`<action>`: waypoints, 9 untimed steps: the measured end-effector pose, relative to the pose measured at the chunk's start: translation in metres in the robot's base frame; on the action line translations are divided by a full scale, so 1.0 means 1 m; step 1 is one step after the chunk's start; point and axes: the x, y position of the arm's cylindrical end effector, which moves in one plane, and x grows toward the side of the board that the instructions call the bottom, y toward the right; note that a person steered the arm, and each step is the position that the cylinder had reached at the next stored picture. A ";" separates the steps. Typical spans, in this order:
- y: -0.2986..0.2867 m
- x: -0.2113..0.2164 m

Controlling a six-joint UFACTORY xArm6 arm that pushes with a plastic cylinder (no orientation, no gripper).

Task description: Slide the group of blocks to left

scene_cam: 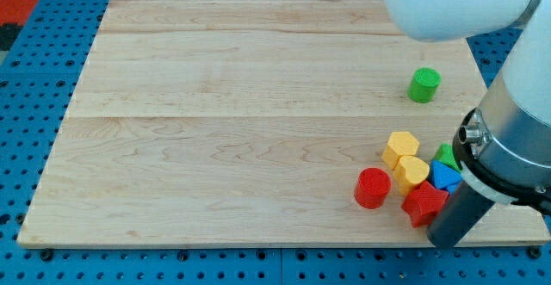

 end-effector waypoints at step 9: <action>0.099 -0.025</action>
